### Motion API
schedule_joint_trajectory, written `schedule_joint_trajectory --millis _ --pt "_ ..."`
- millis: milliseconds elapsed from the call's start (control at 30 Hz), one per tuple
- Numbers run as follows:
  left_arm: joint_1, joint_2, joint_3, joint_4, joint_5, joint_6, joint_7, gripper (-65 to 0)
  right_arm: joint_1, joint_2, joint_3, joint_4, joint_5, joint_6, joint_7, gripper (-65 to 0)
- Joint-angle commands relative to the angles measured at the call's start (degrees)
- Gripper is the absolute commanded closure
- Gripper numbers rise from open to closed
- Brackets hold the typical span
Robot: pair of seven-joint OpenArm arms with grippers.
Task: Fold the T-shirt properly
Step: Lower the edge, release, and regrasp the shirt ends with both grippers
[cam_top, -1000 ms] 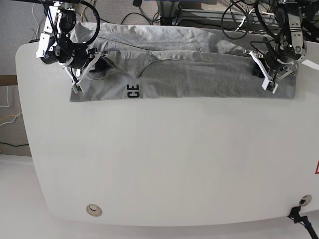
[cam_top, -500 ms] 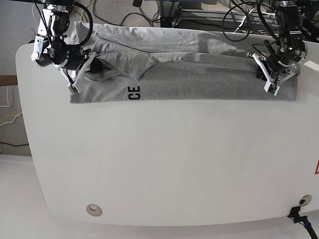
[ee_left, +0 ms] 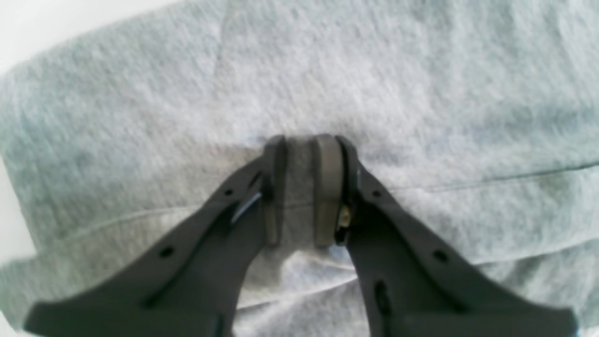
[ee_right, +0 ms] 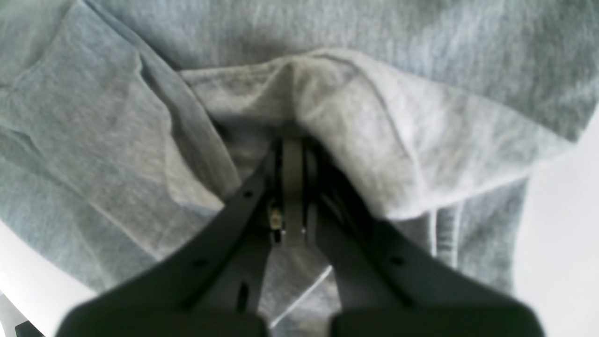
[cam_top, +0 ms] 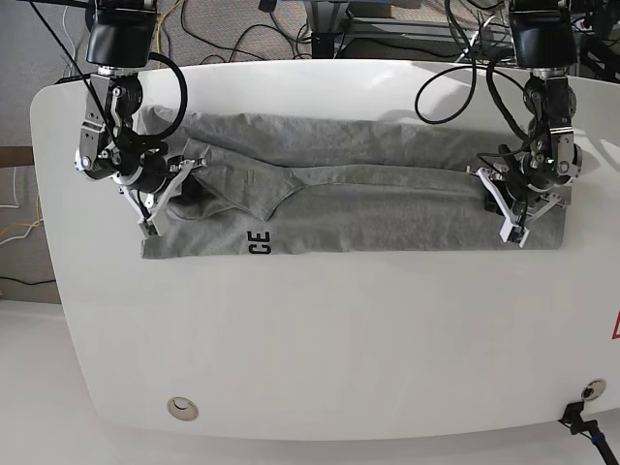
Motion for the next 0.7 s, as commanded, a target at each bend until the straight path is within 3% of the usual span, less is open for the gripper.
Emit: schedule_joint_trajectory --millis 0,133,200,267,367,467,667 --pt "0.41 -0.43 0.2 -0.16 0.33 -0.61 2.55 -10.2 -0.29 0.72 -0.07 -0.75 -5.64 -1.67 -3.83 0.0" --pt "0.76 -1.93 -3.66 3.71 -0.11 -0.7 2.55 -10.3 -0.29 0.72 -0.07 -0.66 -5.64 -1.67 -3.83 0.0" --pt "0.85 -2.11 -7.8 5.47 -3.1 -3.69 3.08 -14.7 -0.29 0.72 -0.07 -0.66 -5.64 -1.67 -3.83 0.0" --pt "0.59 -2.54 -12.9 5.73 -5.73 -7.65 5.45 -26.8 -0.29 0.72 -0.07 -0.66 -5.64 -1.67 -3.83 0.0" --pt "0.32 -2.9 -19.84 5.73 -7.4 -9.76 8.27 -47.3 -0.29 0.45 -0.07 -0.66 -5.64 -1.67 -3.83 0.0" --pt "0.24 -4.39 -22.57 5.29 -9.51 -12.57 8.27 -60.2 -0.29 0.28 -0.07 -0.66 -5.64 -1.67 -3.74 0.0" --pt "0.24 -6.24 -24.41 -2.62 -14.26 -14.72 8.27 -61.2 -0.29 0.19 -0.16 -0.75 -5.56 -1.67 -3.74 0.0"
